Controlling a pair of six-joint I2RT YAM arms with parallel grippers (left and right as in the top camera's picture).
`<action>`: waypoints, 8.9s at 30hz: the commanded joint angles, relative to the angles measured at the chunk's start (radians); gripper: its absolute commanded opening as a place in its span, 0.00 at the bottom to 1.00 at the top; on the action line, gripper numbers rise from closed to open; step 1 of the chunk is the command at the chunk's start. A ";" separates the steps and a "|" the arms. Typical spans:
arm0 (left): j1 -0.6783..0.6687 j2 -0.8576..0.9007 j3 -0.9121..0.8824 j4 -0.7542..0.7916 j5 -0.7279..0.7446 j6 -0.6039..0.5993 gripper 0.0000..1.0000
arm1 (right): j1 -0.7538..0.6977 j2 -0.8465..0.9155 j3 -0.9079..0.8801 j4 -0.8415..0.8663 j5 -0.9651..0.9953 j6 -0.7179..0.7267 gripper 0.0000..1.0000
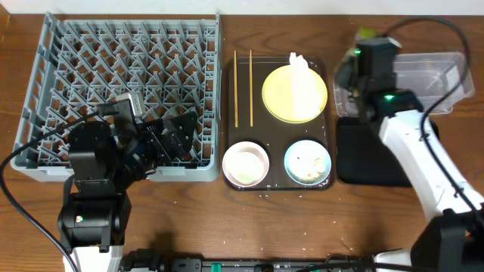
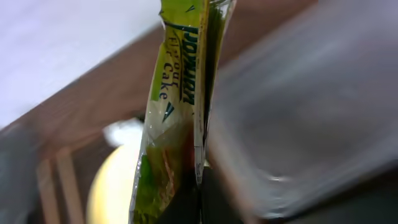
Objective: Sort waste into correct bins and load items into the dishwasher
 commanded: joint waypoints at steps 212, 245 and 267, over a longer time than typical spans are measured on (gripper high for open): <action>-0.161 0.280 0.022 0.619 0.776 -0.249 0.69 | 0.231 -0.004 0.149 0.104 -1.418 -0.526 0.01; -0.129 0.279 0.022 0.732 0.795 -0.249 0.61 | 0.191 -0.004 0.149 0.012 -1.457 -0.571 0.01; 0.080 0.238 0.033 0.096 0.302 -0.121 0.45 | 0.098 -0.051 0.149 -0.285 -0.961 -0.588 0.62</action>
